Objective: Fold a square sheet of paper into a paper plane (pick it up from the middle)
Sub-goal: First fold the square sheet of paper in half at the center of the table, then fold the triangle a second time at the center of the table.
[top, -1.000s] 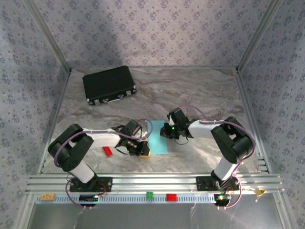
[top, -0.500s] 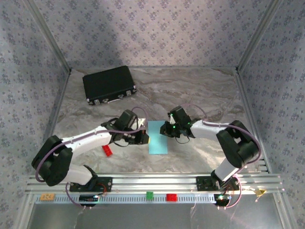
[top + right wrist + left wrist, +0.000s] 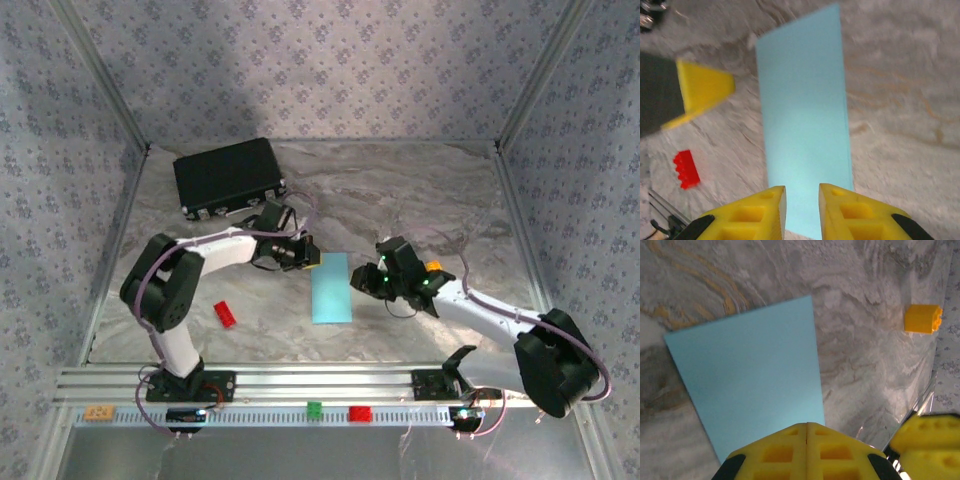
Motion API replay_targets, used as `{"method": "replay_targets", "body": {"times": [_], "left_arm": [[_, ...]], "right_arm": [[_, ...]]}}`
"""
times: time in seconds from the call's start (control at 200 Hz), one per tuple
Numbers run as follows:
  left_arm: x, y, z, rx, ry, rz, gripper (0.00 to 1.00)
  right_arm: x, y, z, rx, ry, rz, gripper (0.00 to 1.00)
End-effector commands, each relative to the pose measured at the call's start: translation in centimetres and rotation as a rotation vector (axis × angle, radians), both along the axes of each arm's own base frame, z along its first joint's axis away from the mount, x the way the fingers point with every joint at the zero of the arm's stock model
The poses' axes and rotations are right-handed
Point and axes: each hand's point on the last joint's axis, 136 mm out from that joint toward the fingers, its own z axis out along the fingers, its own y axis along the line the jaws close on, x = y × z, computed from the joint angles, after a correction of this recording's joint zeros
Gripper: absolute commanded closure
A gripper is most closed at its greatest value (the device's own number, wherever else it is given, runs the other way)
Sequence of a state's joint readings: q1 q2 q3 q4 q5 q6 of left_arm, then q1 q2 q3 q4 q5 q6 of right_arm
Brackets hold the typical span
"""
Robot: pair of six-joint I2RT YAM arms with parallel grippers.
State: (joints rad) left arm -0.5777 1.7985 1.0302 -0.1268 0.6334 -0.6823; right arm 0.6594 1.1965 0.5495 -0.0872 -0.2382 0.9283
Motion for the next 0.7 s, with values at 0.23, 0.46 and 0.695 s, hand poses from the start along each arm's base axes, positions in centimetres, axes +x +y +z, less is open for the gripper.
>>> {"method": "replay_targets", "body": {"times": [0.23, 0.46, 0.695], "left_arm": [[1.5, -0.6, -2.6, -0.012, 0.057, -0.018, 1.0], [0.8, 0.6, -5.9, 0.023, 0.111, -0.003, 1.0], [0.0, 1.4, -7.3, 0.044, 0.14, 0.01, 1.0]], "right_arm": [[-2.1, 2.7, -2.2, -0.036, 0.119, 0.067, 0.75], [-3.3, 2.9, -3.6, -0.109, 0.16, 0.104, 0.68], [-4.4, 0.8, -4.3, -0.132, 0.203, 0.053, 0.58]]}}
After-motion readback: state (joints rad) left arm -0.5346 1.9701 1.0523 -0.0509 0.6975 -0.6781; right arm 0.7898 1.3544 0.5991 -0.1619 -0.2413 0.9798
